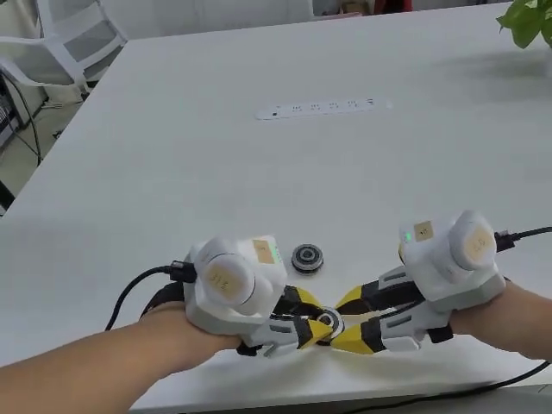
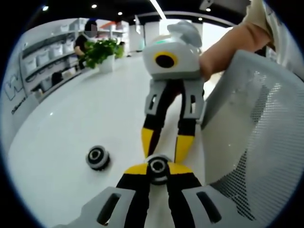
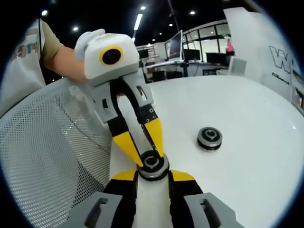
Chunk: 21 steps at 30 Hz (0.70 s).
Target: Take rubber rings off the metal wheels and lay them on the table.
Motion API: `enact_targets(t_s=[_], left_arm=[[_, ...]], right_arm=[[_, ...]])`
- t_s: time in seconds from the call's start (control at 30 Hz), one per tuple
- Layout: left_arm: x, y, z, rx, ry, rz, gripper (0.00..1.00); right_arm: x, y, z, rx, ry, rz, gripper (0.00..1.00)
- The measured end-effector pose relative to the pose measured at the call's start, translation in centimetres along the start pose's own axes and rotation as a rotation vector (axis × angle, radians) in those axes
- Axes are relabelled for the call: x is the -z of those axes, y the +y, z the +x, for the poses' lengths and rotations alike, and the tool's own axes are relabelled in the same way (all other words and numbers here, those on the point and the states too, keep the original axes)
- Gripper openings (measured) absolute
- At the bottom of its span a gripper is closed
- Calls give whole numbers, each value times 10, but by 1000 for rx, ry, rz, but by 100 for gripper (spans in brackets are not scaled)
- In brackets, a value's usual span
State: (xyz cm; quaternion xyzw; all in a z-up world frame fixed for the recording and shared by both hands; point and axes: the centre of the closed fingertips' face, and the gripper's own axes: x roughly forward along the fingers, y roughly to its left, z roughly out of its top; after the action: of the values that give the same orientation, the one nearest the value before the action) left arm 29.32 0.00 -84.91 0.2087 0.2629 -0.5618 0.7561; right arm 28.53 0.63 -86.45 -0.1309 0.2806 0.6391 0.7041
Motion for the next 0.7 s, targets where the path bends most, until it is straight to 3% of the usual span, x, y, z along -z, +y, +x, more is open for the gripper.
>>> enact_targets(t_s=[0.7], left_arm=[[1, 1, -1, -9, -5, -7, 13]], right_arm=[[7, -2, -8, 15, -3, 67, 8]])
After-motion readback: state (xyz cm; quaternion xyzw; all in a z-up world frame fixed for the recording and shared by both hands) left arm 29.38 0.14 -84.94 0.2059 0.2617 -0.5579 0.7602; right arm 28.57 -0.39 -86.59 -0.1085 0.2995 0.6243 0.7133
